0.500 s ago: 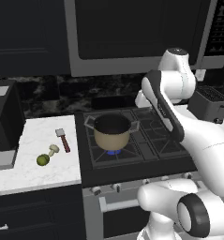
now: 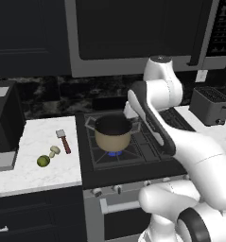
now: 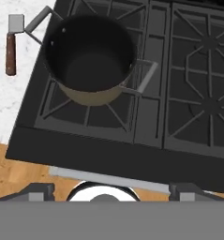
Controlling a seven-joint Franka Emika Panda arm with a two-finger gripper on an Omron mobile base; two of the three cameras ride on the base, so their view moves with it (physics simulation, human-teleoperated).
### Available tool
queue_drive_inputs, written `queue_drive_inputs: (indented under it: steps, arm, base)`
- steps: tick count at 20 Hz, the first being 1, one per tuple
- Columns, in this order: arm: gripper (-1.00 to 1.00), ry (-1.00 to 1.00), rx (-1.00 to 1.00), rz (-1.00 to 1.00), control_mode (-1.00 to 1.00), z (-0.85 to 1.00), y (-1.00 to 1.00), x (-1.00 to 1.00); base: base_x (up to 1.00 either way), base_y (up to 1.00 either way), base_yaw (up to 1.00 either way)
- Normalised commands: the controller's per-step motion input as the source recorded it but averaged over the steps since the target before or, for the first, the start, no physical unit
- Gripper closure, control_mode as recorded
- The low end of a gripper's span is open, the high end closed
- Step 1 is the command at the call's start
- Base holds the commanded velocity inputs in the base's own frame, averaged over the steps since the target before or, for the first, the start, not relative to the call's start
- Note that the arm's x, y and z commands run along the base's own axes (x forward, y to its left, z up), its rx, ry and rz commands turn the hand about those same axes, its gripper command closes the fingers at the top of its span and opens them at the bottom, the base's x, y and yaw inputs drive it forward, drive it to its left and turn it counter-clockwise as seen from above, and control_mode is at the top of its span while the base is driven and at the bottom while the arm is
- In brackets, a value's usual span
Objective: Put the mushroom and lime in the pot. Retrieve the spatula and lightly stir the vegetables in the pot.
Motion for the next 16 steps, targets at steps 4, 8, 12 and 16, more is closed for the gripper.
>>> queue_drive_inputs:
  steps: [4,8,12,16]
  arm:
    - [-1.00,0.01,-0.07,0.08,-1.00,-0.26,0.92,-0.17]
    - [-1.00,0.06,-0.06,0.06,-1.00,-0.23,1.00,-0.01]
    - [-1.00,0.06,-0.03,0.03,-1.00,-0.22,1.00,0.00]
    - [-1.00,0.07,0.00,0.02,-1.00,-0.28,1.00,0.00]
  base:
    - [0.00,0.00,0.00]
    - [0.00,0.00,0.00]
    - [0.00,0.00,0.00]
    - [0.00,0.00,0.00]
